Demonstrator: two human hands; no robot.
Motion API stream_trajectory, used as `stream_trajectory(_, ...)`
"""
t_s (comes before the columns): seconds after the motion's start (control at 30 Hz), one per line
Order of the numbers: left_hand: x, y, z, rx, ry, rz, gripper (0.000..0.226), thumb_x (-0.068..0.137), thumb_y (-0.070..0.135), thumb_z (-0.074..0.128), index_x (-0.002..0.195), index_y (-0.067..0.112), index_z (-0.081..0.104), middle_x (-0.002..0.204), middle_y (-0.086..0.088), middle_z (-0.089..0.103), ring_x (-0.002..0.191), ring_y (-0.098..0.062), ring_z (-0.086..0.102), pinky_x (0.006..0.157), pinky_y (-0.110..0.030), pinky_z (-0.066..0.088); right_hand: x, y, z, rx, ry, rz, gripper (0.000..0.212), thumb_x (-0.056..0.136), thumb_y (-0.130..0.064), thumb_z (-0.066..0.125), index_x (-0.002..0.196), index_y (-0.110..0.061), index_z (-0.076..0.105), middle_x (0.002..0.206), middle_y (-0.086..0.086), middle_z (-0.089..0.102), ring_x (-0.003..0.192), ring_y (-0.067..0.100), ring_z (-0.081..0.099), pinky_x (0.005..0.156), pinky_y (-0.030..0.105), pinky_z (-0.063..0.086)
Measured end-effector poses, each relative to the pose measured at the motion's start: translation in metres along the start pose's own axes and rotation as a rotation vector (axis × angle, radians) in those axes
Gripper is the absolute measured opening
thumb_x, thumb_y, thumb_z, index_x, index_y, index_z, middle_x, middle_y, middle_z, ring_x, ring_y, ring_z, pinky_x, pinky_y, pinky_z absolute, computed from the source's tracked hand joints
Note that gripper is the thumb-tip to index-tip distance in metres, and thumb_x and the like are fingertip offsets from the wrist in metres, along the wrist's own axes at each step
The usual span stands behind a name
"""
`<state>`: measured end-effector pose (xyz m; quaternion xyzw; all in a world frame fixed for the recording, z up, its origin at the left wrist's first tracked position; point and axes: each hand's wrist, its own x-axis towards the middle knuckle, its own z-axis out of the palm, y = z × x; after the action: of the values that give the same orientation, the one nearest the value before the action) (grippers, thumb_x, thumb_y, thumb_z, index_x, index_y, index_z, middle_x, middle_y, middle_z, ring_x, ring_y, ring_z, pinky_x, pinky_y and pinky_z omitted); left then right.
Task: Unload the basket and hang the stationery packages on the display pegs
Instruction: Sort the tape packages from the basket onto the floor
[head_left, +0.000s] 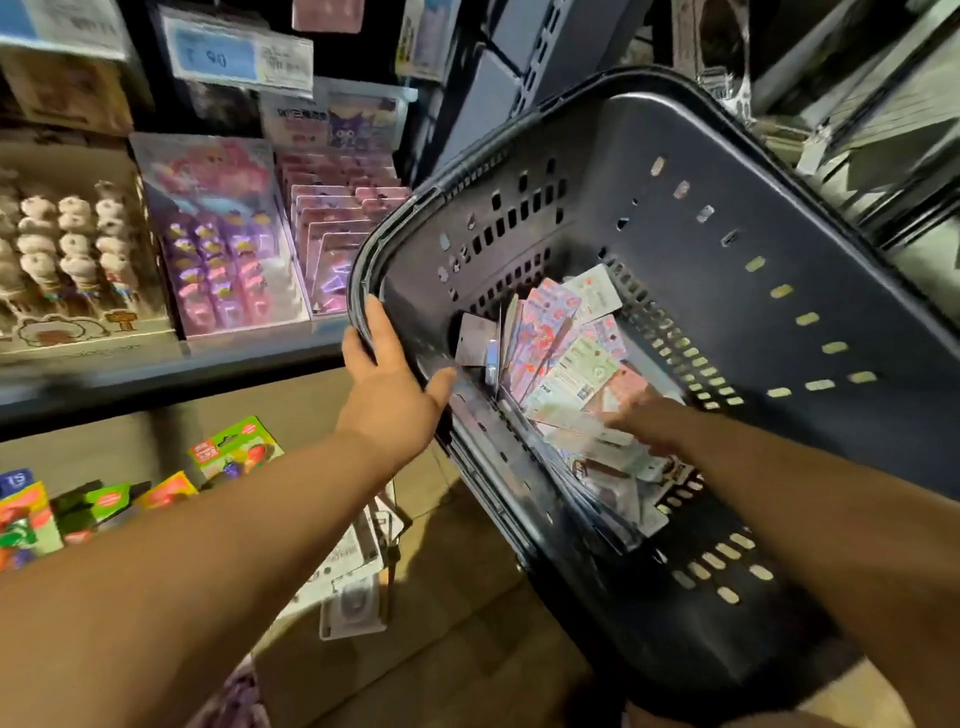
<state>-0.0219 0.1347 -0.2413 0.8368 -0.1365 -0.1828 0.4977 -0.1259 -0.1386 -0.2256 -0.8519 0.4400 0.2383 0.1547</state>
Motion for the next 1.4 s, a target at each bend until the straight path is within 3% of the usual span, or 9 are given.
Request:
stream_trajectory(0.13,0.004,-0.005,0.006,0.035,0.018,0.019,0.098,0.098,0.034,0.055,0.150,0.026,-0.027,0.161,-0.013,-0.018,0.141,-0.035,0.031,0.107,-0.037,0.031,0.015,0.027,0.027,-0.218,0.004,0.042,0.095,0.078,-0.068,0.064,0.151,-0.019,0.028,0.154,0.015,0.031,0.138,0.036,0.035,0.112,0.040,0.034)
stream_trajectory(0.43,0.006,-0.011,0.012,0.010,0.032,0.053,0.100,0.097,0.032,0.058,0.150,0.025,-0.026,0.161,-0.015,-0.015,0.143,-0.034,0.028,0.099,-0.024,0.023,0.045,0.051,0.063,-0.281,-0.064,0.127,0.125,0.061,-0.079,0.068,0.155,-0.031,0.002,0.163,0.007,-0.008,0.148,0.041,0.001,0.116,0.058,0.019)
stream_trajectory(0.67,0.007,-0.012,0.010,-0.041,0.020,0.039,0.099,0.097,0.032,0.057,0.150,0.028,-0.027,0.161,-0.011,-0.017,0.145,-0.027,0.024,0.093,-0.015,0.019,0.033,0.036,0.069,-0.179,0.016,0.166,0.116,0.071,-0.059,0.077,0.154,-0.021,0.007,0.158,0.019,0.004,0.145,0.042,0.017,0.110,0.050,0.033)
stream_trajectory(0.8,0.006,-0.011,0.010,-0.047,0.015,0.042,0.099,0.097,0.030,0.057,0.150,0.027,-0.027,0.161,-0.011,-0.017,0.143,-0.026,0.027,0.086,-0.010,0.019,0.036,0.042,0.090,0.002,-0.103,0.116,0.100,0.075,-0.055,0.075,0.152,-0.022,0.022,0.152,0.015,0.034,0.133,0.037,0.040,0.106,0.044,0.040)
stream_trajectory(1.0,0.006,-0.010,0.009,-0.066,0.005,0.039,0.099,0.098,0.030,0.056,0.149,0.029,-0.028,0.160,-0.009,-0.019,0.144,-0.025,0.025,0.093,-0.015,0.020,0.046,0.054,0.095,0.283,-0.259,0.132,0.129,0.043,-0.083,0.074,0.150,-0.027,0.028,0.150,0.010,0.040,0.130,0.036,0.045,0.106,0.055,0.039)
stream_trajectory(1.13,0.004,-0.009,0.009,-0.064,-0.001,0.028,0.098,0.098,0.030,0.056,0.149,0.030,-0.028,0.160,-0.008,-0.020,0.144,-0.022,0.023,0.089,-0.012,0.019,0.036,0.047,0.089,0.433,-0.251,0.162,0.105,0.067,-0.077,0.062,0.150,-0.022,0.026,0.154,0.015,0.031,0.135,0.039,0.036,0.109,0.055,0.034)
stream_trajectory(1.23,0.004,-0.009,0.009,-0.062,0.001,0.028,0.098,0.098,0.030,0.056,0.149,0.030,-0.028,0.160,-0.008,-0.020,0.145,-0.023,0.023,0.089,-0.013,0.019,0.031,0.037,0.088,0.375,-0.231,0.170,0.131,0.045,-0.086,0.068,0.150,-0.026,0.018,0.154,0.016,0.029,0.137,0.041,0.034,0.109,0.056,0.034)
stream_trajectory(1.3,0.004,-0.008,0.009,-0.063,0.001,0.030,0.098,0.098,0.030,0.056,0.149,0.029,-0.028,0.161,-0.008,-0.019,0.144,-0.023,0.023,0.090,-0.013,0.018,0.029,0.030,0.088,0.313,-0.226,0.181,0.132,0.049,-0.078,0.076,0.151,-0.026,0.009,0.150,0.015,0.030,0.134,0.039,0.036,0.107,0.048,0.035)
stream_trajectory(1.4,0.004,-0.008,0.008,-0.064,0.003,0.027,0.098,0.098,0.030,0.056,0.149,0.030,-0.027,0.161,-0.007,-0.019,0.145,-0.022,0.021,0.087,-0.011,0.018,0.027,0.022,0.084,0.231,-0.206,0.207,0.104,0.075,-0.046,0.079,0.145,-0.016,0.007,0.122,0.018,0.045,0.107,0.033,0.052,0.088,0.040,0.047)
